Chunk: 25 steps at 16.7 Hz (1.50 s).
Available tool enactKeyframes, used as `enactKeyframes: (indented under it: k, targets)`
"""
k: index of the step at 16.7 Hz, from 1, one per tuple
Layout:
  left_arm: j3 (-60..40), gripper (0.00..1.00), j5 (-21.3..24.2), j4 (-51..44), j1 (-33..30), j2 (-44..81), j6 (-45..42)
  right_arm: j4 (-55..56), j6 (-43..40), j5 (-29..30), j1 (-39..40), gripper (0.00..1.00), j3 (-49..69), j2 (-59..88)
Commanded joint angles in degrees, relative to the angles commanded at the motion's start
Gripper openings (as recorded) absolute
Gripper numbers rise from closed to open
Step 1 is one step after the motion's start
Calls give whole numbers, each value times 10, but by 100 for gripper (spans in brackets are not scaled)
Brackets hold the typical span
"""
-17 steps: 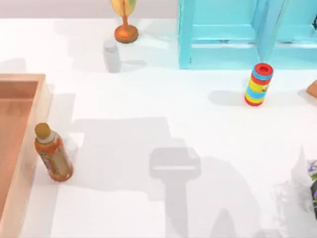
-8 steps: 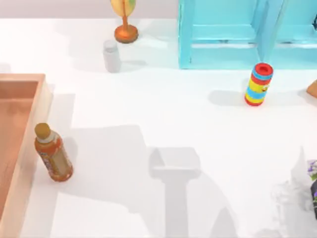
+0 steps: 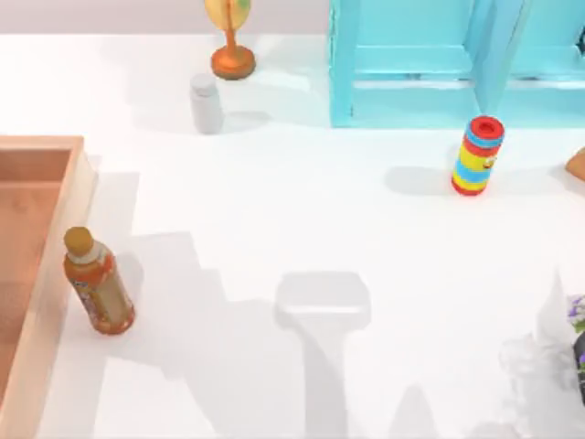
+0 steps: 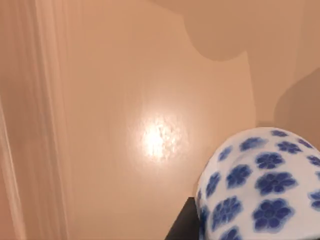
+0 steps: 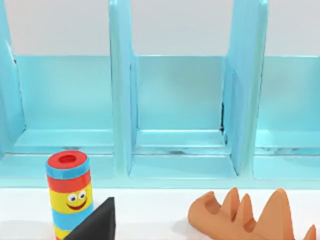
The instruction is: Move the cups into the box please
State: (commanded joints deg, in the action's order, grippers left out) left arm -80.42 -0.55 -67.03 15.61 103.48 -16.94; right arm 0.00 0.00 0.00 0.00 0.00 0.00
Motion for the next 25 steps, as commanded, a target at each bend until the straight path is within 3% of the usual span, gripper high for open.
enactKeyframes:
  k: [4,17,25]
  targets:
    - [5,0,1,5,0,1,-1,0,0,0,0,100,0,0]
    - [5,98,1,5,0,1,-1,0,0,0,0,100,0,0]
    - [5,100,1,5,0,1,-1,0,0,0,0,100,0,0]
